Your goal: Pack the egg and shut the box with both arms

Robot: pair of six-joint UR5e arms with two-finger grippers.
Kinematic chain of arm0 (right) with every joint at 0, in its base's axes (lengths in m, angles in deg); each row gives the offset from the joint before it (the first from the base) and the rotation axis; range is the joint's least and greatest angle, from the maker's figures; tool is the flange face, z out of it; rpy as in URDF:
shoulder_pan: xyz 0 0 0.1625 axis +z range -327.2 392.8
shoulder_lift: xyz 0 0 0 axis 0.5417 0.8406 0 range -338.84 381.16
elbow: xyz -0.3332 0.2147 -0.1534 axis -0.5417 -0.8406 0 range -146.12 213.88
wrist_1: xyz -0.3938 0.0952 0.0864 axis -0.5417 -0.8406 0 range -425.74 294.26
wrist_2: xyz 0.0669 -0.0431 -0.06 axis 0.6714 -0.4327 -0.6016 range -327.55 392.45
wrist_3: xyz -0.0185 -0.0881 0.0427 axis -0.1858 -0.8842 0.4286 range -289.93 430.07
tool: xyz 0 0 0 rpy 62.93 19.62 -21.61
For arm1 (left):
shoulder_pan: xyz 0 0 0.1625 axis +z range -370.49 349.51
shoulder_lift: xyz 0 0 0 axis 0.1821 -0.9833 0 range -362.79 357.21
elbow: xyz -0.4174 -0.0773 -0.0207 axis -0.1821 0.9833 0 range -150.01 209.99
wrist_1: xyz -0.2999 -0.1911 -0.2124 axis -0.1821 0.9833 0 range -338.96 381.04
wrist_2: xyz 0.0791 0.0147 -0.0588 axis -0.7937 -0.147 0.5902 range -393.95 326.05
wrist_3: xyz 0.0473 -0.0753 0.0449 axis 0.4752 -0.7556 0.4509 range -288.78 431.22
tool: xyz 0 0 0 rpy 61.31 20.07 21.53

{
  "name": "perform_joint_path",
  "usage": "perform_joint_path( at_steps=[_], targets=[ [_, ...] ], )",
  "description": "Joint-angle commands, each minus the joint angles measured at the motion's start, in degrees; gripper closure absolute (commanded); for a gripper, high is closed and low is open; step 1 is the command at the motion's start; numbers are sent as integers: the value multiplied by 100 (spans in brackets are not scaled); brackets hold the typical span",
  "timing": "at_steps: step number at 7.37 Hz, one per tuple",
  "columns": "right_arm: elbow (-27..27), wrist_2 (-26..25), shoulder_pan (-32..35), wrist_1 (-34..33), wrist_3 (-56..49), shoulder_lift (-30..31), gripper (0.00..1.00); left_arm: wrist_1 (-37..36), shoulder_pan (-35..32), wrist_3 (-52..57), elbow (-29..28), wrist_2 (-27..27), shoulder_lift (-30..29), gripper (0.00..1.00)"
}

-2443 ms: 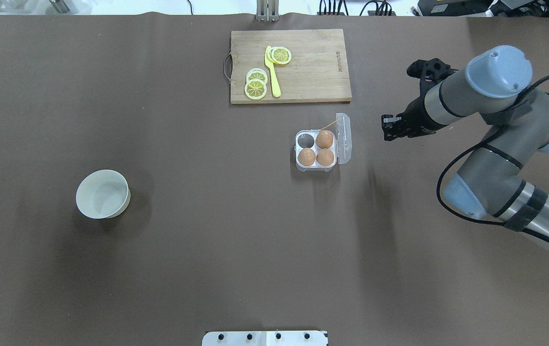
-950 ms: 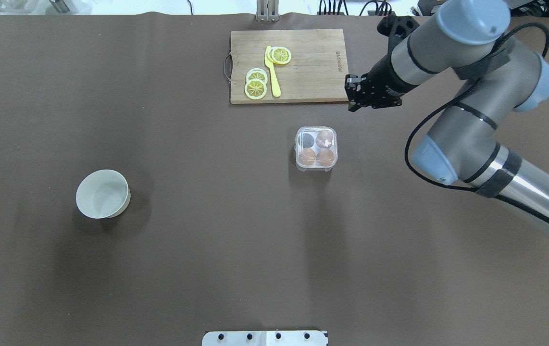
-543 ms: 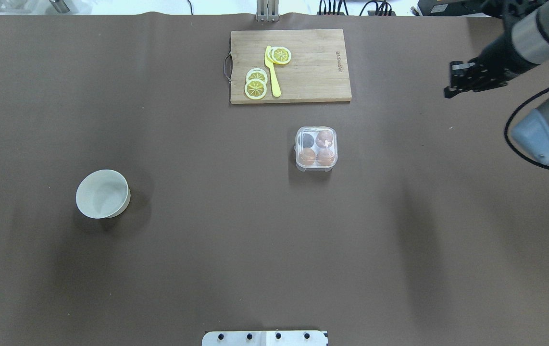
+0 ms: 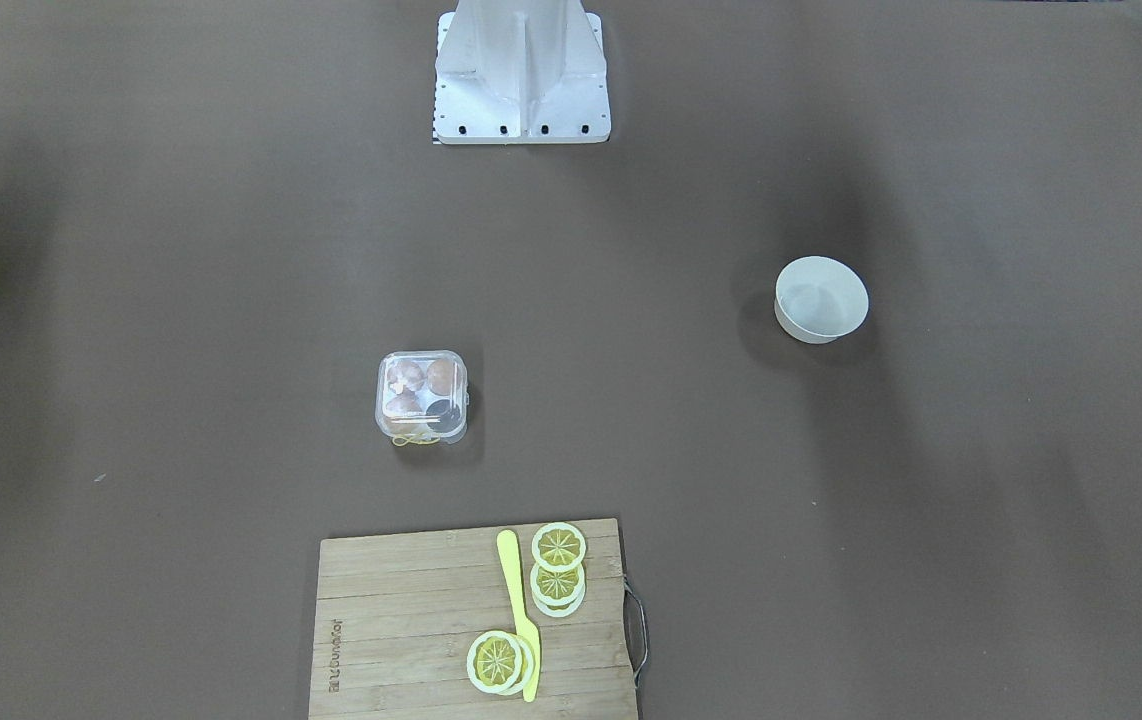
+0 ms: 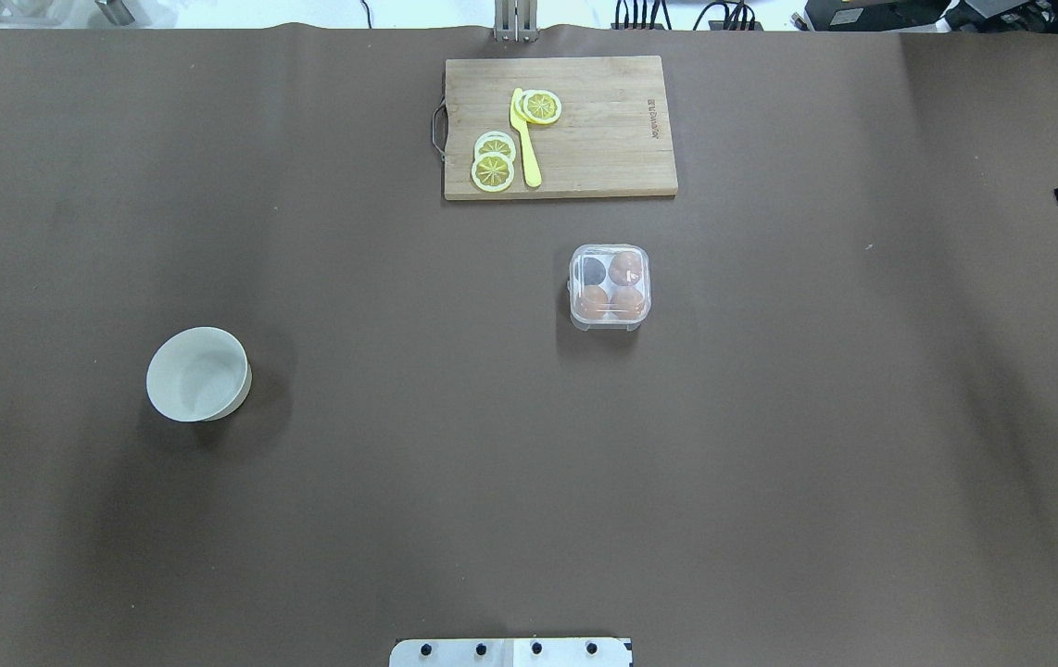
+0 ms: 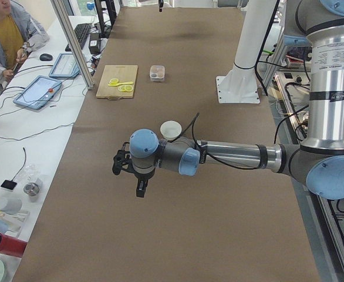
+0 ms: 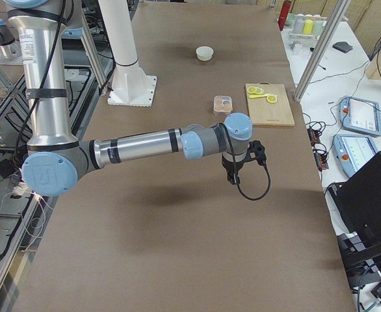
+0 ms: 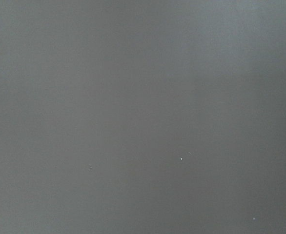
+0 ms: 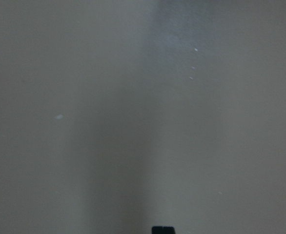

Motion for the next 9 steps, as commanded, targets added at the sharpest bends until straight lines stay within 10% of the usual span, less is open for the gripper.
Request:
perform_joint_path(
  at_steps=[1, 2, 9],
  targets=[
    [-497, -271, 443, -149, -1051, 216, 100, -923, -342, 1156, -25, -326, 40, 2],
    [-498, -317, 497, -158, -1043, 233, 4, -1006, -370, 1152, -43, -413, 92, 2],
    [-480, -423, 541, -298, -1035, 146, 0, -1015, -441, 1135, 221, -572, 242, 2]
  ],
)
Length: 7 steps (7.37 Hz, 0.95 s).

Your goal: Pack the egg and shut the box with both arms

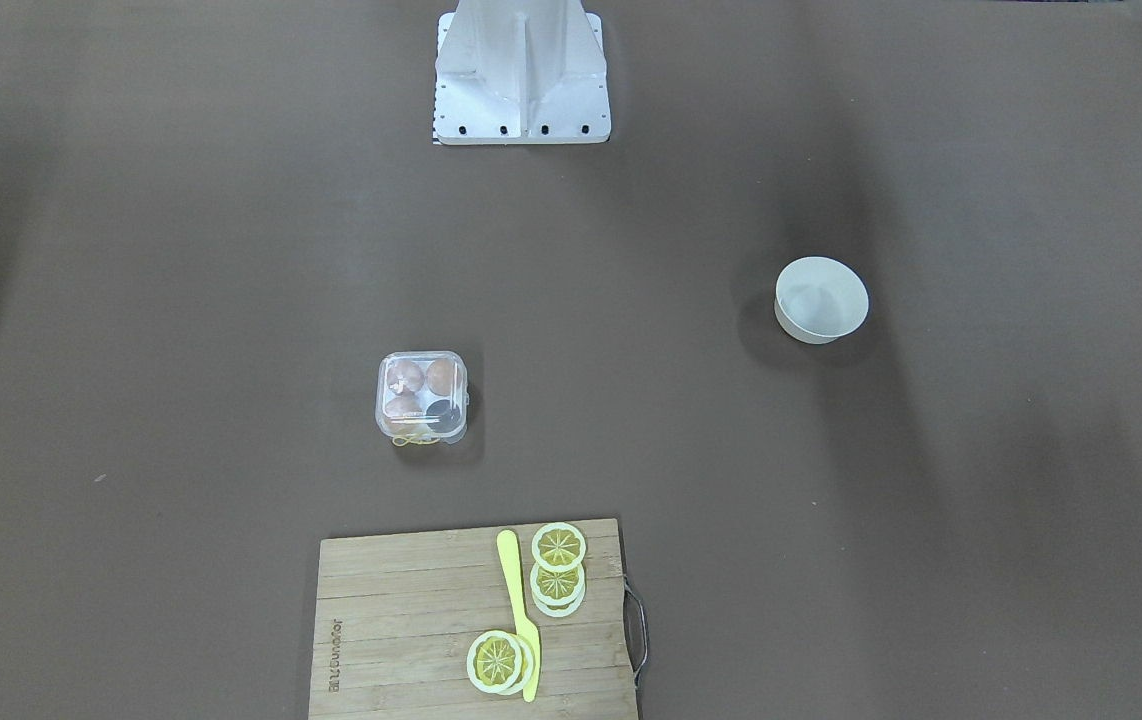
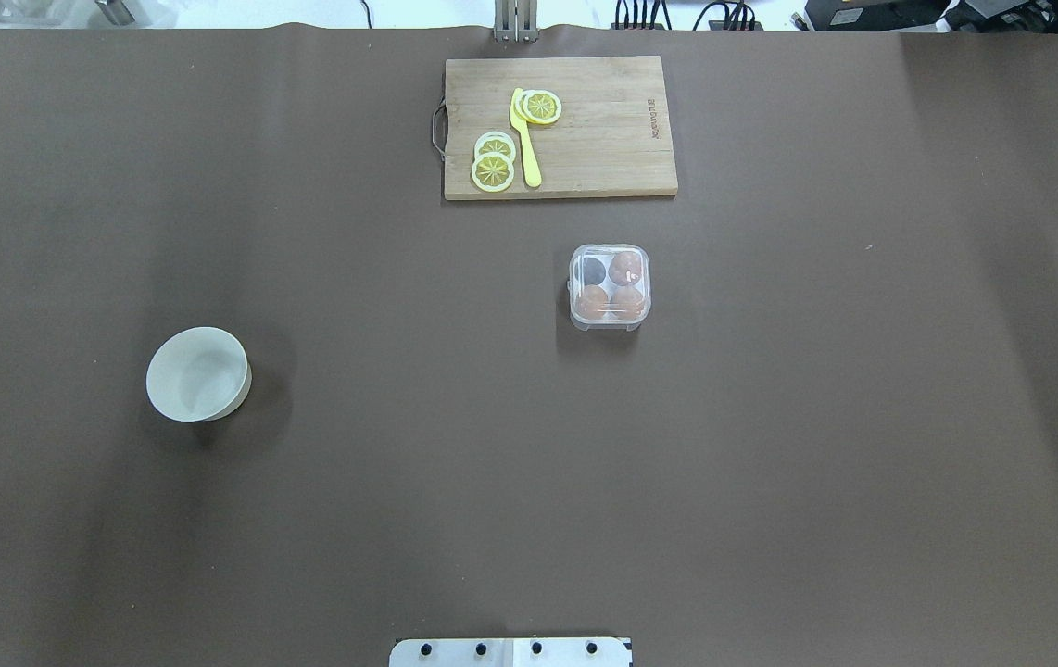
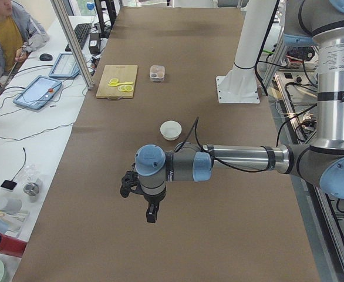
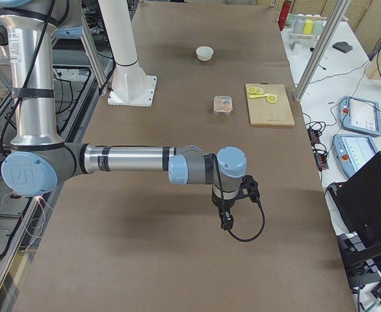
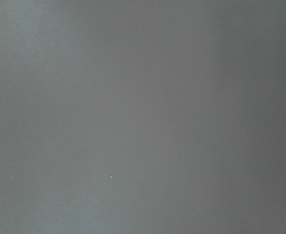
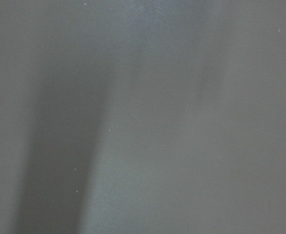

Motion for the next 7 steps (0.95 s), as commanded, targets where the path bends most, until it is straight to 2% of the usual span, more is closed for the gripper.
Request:
perform_joint_path(
  at_steps=[1, 2, 3, 4, 7],
  targets=[
    [-49, -19, 0, -67, 7, -29, 0, -28, -43, 6, 70, 14, 40, 2],
    [-6, 33, 0, -398, 94, -107, 0, -28, -43, -2, 61, 23, 101, 2],
    [4, 33, 0, -1071, 121, -447, 0, -28, -43, -3, 44, 32, 110, 2],
    [21, 16, 0, -1304, 121, -555, 0, -28, -43, -3, 26, 58, 110, 2],
    [-23, -46, 0, -1245, 77, -408, 0, 33, -34, 6, -9, 67, 93, 2]
  ],
)
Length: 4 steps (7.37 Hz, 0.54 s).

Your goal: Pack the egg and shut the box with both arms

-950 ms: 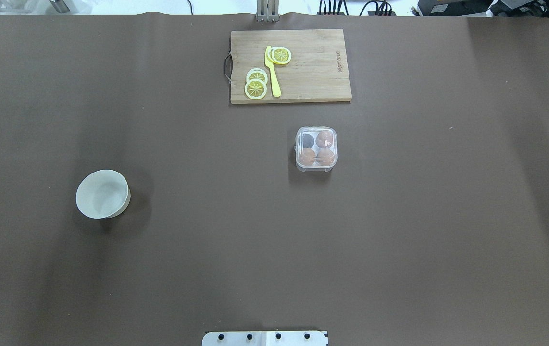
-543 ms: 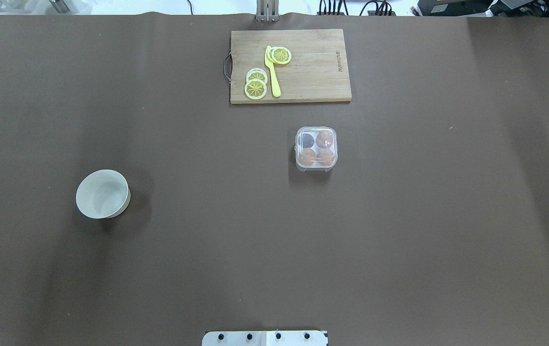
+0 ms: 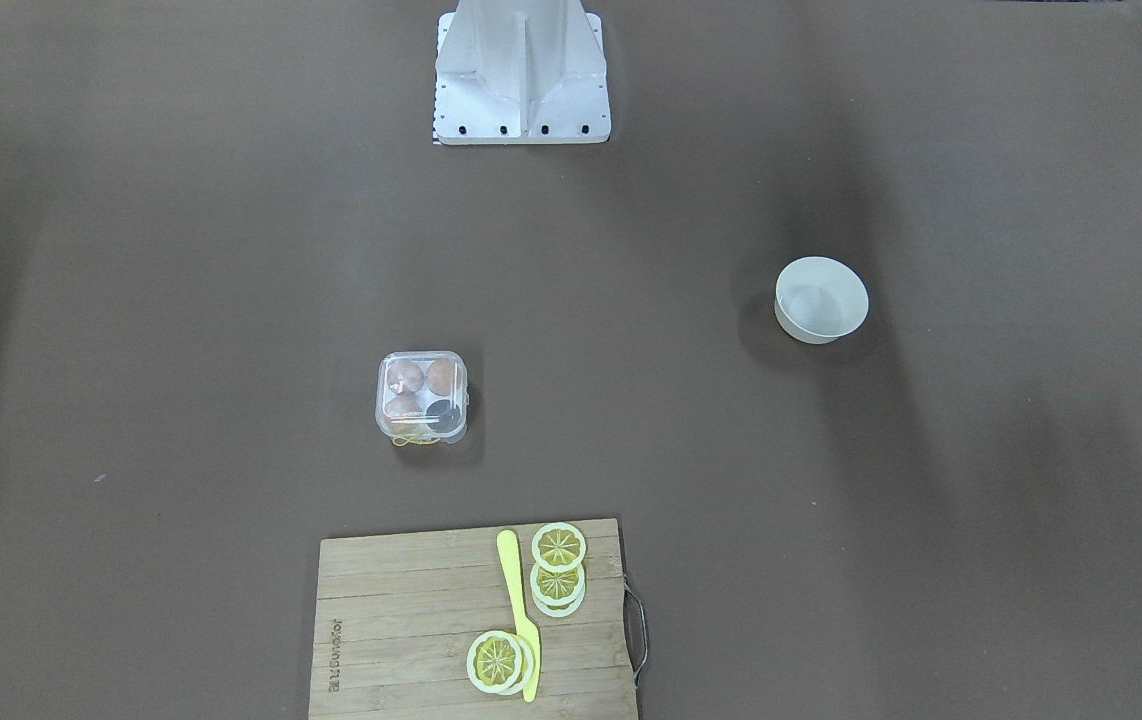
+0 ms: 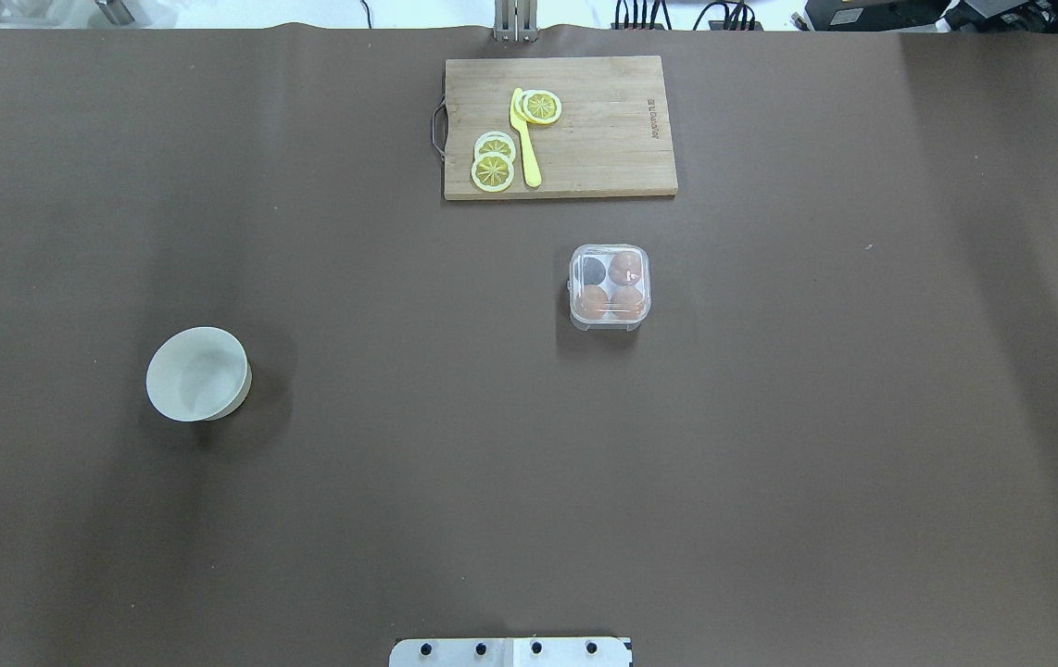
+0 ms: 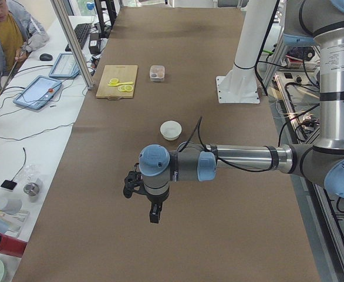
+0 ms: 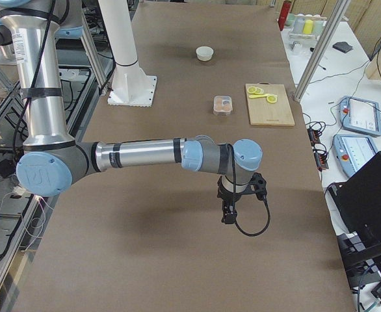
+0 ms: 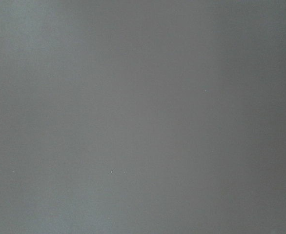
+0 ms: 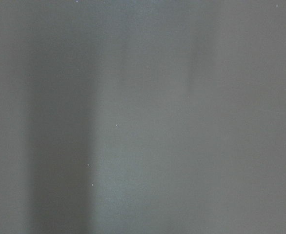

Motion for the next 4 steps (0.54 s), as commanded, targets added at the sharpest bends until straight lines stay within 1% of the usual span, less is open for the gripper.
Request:
perform_joint_path(
  at_steps=[1, 3, 4],
  targets=[
    [-2, -11, 0, -13, -27, 63, 0, 29, 1, 3, -11, 5, -11, 2],
    [-2, -11, 0, -4, -36, 63, 0, 30, 1, 3, 6, 5, -20, 2],
    [-10, -11, 0, 100, -19, 55, 0, 38, 1, 3, -29, 5, -20, 2]
  ],
)
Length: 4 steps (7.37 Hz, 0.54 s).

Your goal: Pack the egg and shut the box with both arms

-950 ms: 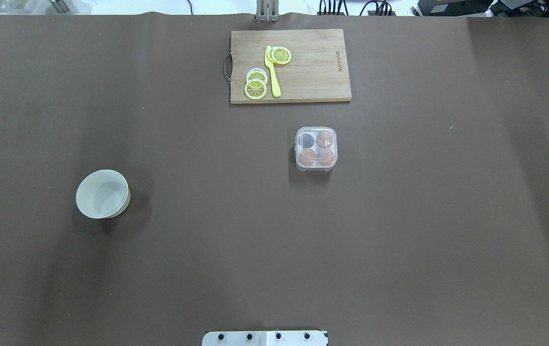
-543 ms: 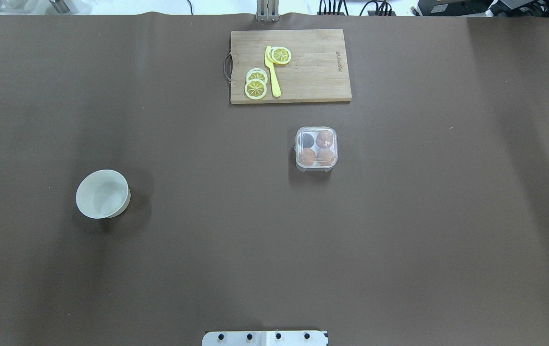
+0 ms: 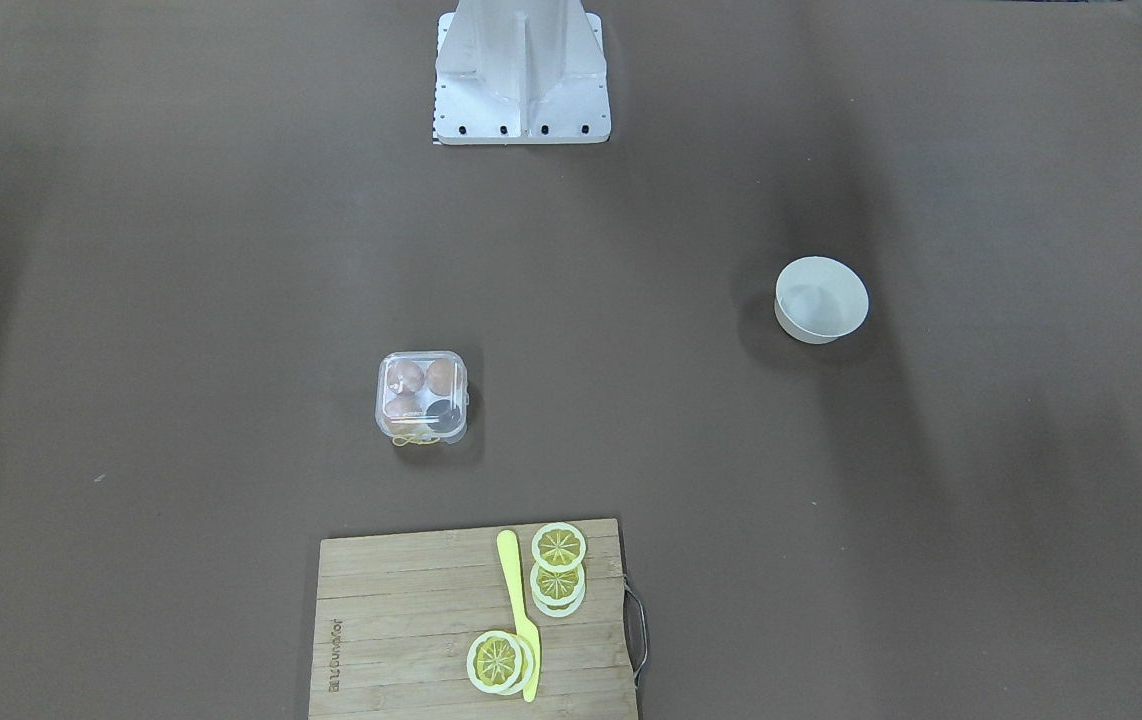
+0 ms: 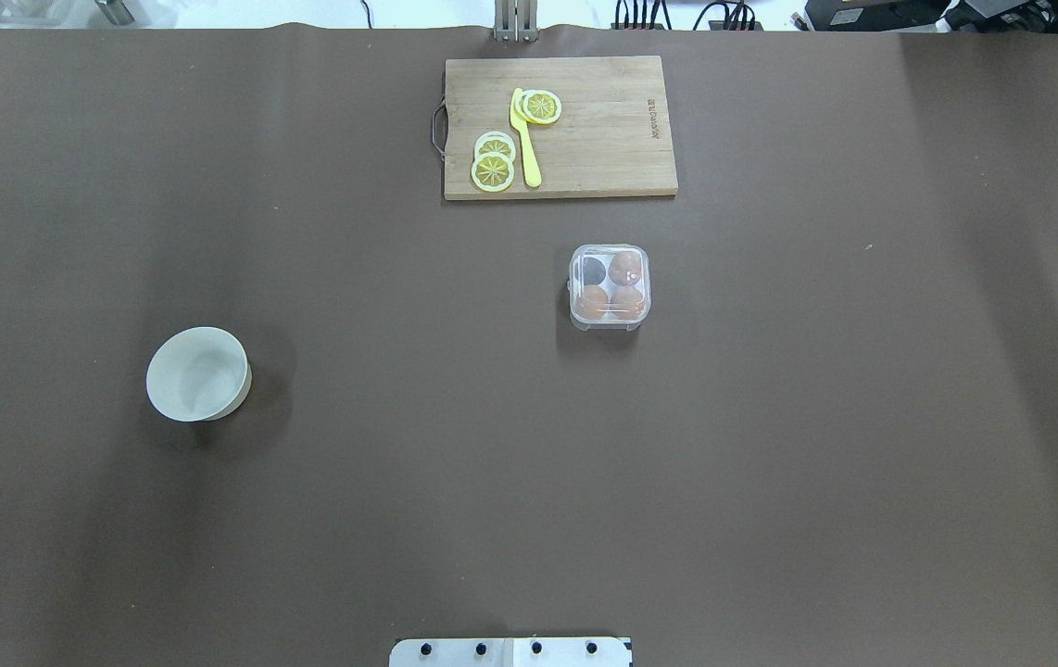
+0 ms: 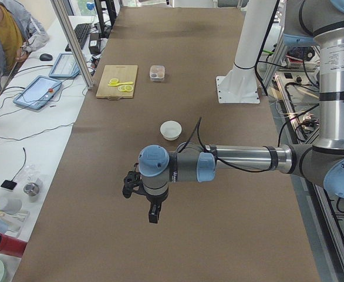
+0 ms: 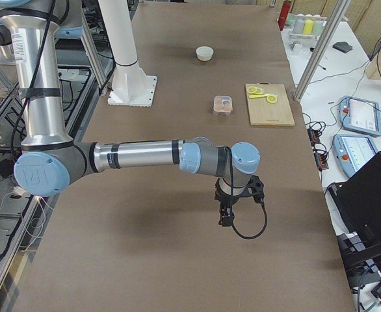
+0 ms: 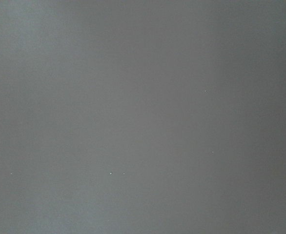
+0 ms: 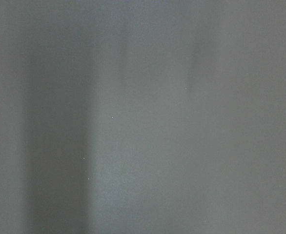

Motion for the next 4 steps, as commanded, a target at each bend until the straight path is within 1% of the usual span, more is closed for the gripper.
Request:
perform_joint_path(
  at_steps=[1, 4],
  targets=[
    [-33, -9, 0, 181, 20, 39, 0, -12, 0, 0, 24, 0, -2, 2],
    [54, 0, 0, 191, 12, 136, 0, 5, 0, 0, 76, 9, 7, 2]
  ],
)
